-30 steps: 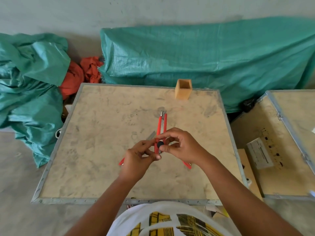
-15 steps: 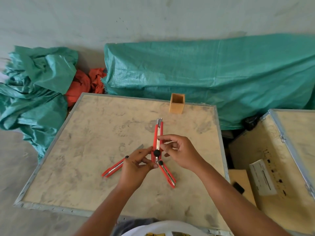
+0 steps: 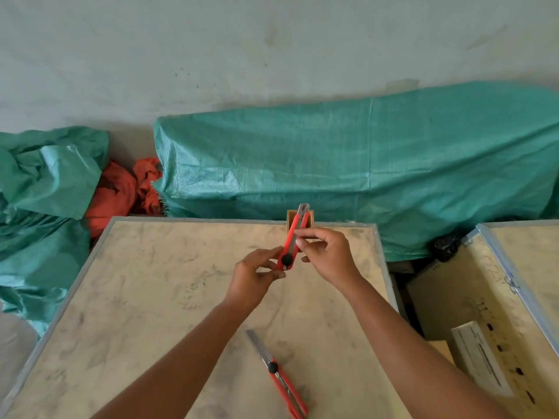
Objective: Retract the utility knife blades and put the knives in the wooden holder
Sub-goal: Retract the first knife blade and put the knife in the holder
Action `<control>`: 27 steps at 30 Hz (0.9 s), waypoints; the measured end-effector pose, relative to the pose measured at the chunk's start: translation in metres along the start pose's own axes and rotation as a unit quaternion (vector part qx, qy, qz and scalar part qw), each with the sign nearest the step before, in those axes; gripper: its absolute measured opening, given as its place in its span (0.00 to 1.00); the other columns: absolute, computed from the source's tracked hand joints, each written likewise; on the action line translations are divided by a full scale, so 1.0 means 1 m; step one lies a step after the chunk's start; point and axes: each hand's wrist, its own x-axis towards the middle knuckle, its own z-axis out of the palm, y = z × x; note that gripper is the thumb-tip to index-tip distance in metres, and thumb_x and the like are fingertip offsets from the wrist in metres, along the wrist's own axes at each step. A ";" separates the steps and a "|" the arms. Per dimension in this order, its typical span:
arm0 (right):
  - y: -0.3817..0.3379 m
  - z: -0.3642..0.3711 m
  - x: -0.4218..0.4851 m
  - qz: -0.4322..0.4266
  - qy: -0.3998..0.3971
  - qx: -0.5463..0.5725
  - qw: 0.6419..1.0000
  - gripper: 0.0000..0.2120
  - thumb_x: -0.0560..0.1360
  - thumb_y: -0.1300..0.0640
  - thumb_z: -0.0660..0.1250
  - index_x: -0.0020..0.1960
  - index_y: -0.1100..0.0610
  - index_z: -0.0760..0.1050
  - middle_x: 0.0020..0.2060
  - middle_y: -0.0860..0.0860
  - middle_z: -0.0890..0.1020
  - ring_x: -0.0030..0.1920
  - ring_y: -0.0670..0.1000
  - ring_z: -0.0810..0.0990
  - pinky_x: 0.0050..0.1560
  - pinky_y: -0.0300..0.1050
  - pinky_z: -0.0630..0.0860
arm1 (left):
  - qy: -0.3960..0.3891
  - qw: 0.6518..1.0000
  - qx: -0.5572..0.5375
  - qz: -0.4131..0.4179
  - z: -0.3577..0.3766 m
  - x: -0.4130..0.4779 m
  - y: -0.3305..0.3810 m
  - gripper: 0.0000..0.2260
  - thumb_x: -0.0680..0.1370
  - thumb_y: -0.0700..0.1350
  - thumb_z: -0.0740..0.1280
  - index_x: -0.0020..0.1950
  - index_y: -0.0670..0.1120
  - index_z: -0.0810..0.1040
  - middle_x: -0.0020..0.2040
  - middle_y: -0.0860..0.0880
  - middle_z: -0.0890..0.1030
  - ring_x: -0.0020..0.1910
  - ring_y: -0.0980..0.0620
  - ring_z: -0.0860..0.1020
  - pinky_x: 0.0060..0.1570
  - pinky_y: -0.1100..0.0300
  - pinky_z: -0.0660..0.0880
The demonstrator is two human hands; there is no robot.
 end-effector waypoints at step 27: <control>0.135 0.022 0.148 -0.118 0.138 -0.200 0.963 0.10 0.75 0.68 0.72 0.54 0.59 0.86 0.51 0.55 0.88 0.52 0.53 0.86 0.56 0.42 0.80 | -0.165 0.967 0.136 -0.136 0.058 0.204 -0.070 0.53 0.64 0.47 0.82 0.80 0.48 0.53 0.73 0.47 0.72 0.73 0.47 0.68 0.62 0.63 0.63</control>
